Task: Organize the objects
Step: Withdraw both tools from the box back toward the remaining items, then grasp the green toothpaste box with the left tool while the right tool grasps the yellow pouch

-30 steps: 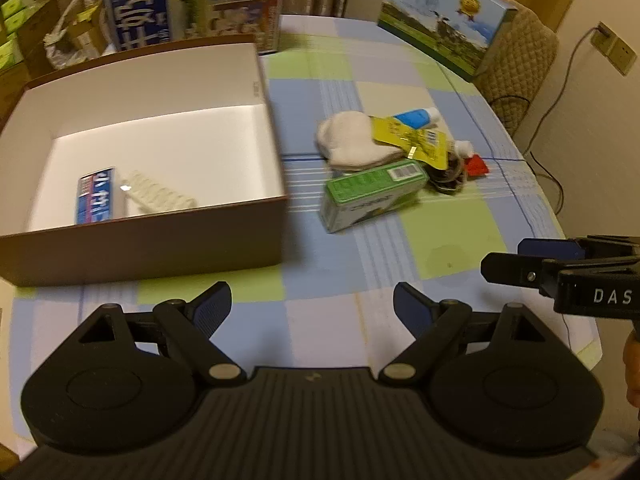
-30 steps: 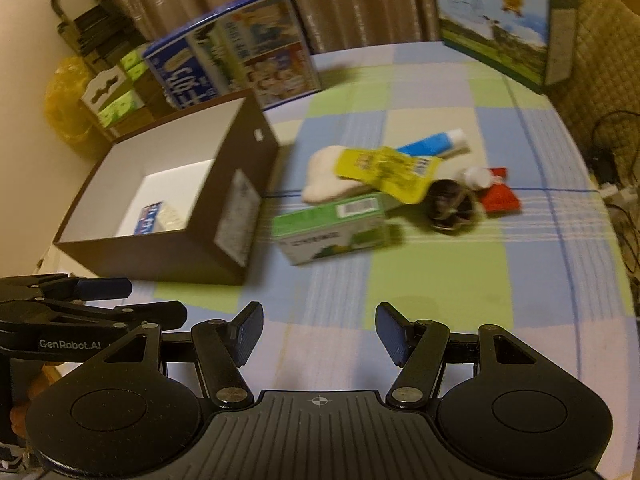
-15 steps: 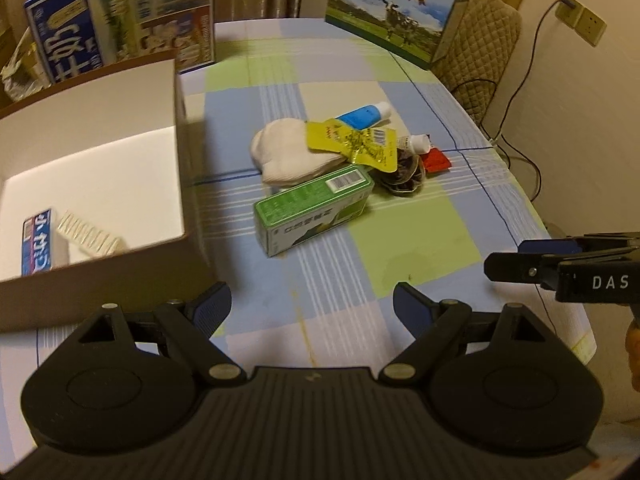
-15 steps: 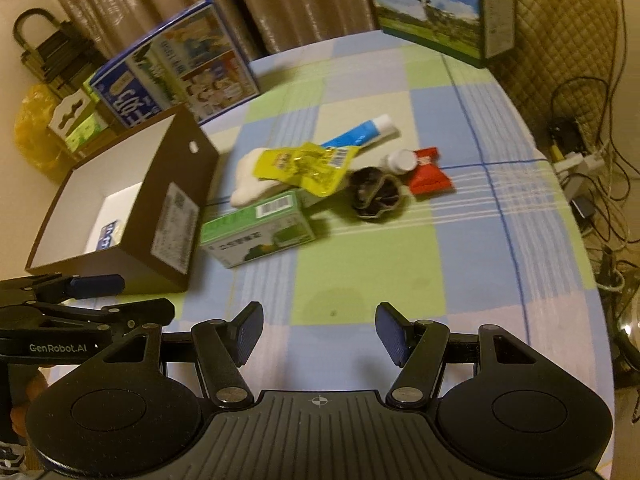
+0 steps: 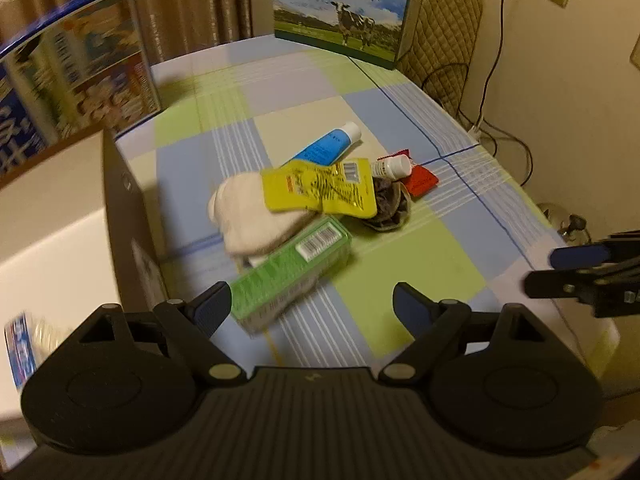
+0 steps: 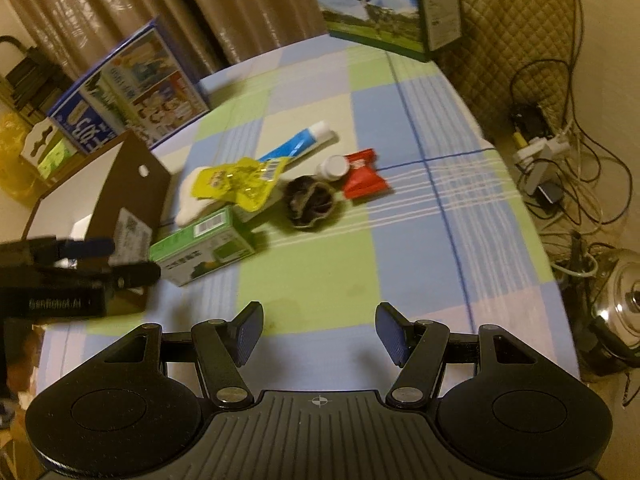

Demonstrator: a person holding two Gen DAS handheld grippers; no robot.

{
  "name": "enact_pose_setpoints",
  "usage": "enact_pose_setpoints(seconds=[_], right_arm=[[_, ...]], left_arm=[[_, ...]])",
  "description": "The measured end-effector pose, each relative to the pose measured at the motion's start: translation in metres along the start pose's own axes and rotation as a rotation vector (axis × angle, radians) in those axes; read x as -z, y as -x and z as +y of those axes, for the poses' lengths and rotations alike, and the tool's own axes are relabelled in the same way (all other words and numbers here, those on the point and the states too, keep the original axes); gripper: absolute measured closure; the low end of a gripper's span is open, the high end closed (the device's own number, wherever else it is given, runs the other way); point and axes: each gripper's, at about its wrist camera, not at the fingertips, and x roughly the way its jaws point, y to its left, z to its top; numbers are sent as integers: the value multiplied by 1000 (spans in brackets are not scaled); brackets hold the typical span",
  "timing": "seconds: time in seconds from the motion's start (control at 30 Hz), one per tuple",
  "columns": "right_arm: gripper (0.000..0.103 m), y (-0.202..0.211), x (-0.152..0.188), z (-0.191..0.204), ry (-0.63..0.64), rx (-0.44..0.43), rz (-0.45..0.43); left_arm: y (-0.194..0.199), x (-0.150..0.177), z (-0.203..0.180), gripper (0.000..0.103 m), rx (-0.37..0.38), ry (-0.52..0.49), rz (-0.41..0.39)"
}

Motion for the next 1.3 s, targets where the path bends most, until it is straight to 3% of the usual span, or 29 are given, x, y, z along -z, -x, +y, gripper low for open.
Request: enact_pose_setpoints(seconds=[0.23, 0.47, 0.53, 0.63, 0.7, 0.8, 1.03, 1.3], right_arm=[[43, 1, -2, -25, -50, 29, -4], [43, -1, -3, -45, -100, 48, 6], [43, -1, -4, -49, -106, 50, 7], [43, -3, -5, -53, -112, 52, 9], [43, -4, -6, -55, -114, 51, 12], [43, -6, -8, -56, -113, 47, 18], [43, -12, -11, -59, -109, 34, 29], [43, -15, -12, -64, -96, 27, 40]], left_arm=[[-51, -21, -3, 18, -39, -93, 88], [-85, -21, -2, 18, -65, -79, 168], [-91, -20, -2, 23, -64, -61, 184], [-95, -17, -2, 38, -69, -29, 198], [-94, -14, -2, 60, -51, 5, 201], [-91, -10, -4, 72, -24, 68, 222], [-79, 6, -14, 76, -35, 182, 244], [-87, 2, -18, 75, -48, 161, 223]])
